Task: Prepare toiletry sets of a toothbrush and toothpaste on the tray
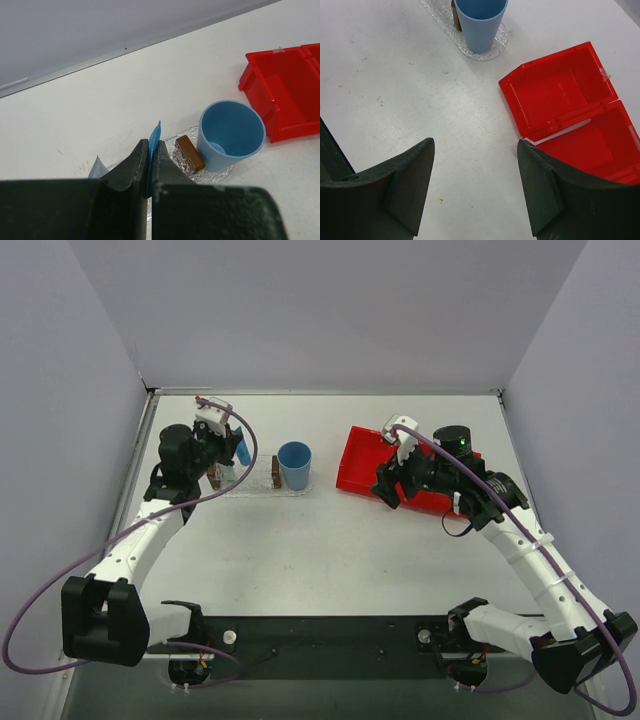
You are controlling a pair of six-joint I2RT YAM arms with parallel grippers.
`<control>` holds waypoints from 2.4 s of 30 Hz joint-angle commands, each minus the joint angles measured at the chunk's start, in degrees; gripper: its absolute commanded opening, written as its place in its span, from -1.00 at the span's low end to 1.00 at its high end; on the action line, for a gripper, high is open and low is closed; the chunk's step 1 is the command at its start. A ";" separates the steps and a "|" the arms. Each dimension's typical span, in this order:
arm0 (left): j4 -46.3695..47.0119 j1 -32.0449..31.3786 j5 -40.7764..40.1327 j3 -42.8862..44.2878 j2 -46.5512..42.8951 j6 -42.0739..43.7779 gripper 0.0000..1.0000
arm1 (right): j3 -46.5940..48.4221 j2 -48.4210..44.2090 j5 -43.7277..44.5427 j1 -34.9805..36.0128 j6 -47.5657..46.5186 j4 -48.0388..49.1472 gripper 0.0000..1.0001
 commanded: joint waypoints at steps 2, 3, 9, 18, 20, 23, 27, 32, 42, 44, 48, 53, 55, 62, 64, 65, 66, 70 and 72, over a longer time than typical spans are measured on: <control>7.84 0.84 -0.27 -0.47 0.54 -1.09 -1.00 | -1.01 -0.72 -2.73 -0.95 0.80 3.54 0.24; 8.28 0.93 -0.27 -0.65 0.80 -1.01 -1.00 | -1.09 -0.63 -3.08 -1.12 0.89 3.72 0.23; 9.69 1.19 -0.10 -1.35 2.55 -1.10 -1.00 | -1.80 -0.45 -3.61 -1.56 1.16 4.51 0.23; 10.13 1.37 -0.36 -1.79 4.58 -0.48 -1.00 | -2.15 -0.36 -3.87 -1.91 1.07 4.69 0.23; 9.78 1.28 -0.36 -1.70 4.67 -0.22 -1.00 | -2.24 -0.28 -3.87 -2.00 1.16 4.77 0.23; 8.99 1.28 -0.54 -1.53 4.75 0.13 -1.00 | -2.32 -0.10 -3.87 -2.00 1.07 4.86 0.23; 8.46 1.28 -0.71 -1.44 4.93 0.66 -1.00 | -2.33 0.08 -4.05 -2.00 1.16 5.04 0.23; 8.20 1.28 -0.89 -1.26 5.19 1.10 -1.00 | -2.50 0.08 -4.05 -2.09 1.07 5.04 0.23; 7.76 1.37 -0.98 -0.56 6.34 1.28 -1.00 | -2.59 -0.10 -3.96 -2.09 1.07 4.95 0.23; 7.84 1.37 -0.98 -0.56 6.51 1.28 -1.00 | -2.68 -0.10 -3.96 -2.09 0.98 4.95 0.23; 8.02 1.37 -1.15 -0.56 6.60 1.28 -1.00 | -2.68 0.08 -3.96 -2.09 0.98 5.04 0.23; 8.02 1.54 -1.07 -0.56 6.69 1.28 -1.00 | -2.94 -0.19 -3.87 -2.09 0.80 5.04 0.23; 8.02 1.55 -1.07 -0.56 6.86 1.28 -1.00 | -3.03 -0.19 -3.87 -2.18 0.72 5.04 0.23; 8.28 1.72 -1.15 -0.56 7.30 1.28 -1.00 | -3.20 -0.28 -3.79 -2.18 0.72 5.04 0.23; 8.46 1.81 -1.07 -0.65 7.48 1.19 -1.00 | -3.29 -0.36 -3.79 -2.18 0.72 5.04 0.23; 8.46 1.90 -1.15 -0.65 7.65 1.10 -1.00 | -3.38 -0.36 -3.79 -2.18 0.72 5.04 0.23; 8.55 1.90 -1.07 -0.56 7.83 1.19 -1.00 | -3.29 -0.36 -3.79 -2.27 0.72 5.04 0.23; 8.99 2.07 -0.98 -0.56 8.36 0.66 -1.00 | -3.29 -0.28 -3.79 -2.27 0.72 5.04 0.23; 9.16 2.07 -0.89 -0.47 8.71 0.49 -1.00 | -3.38 -0.28 -3.79 -2.27 0.72 5.04 0.23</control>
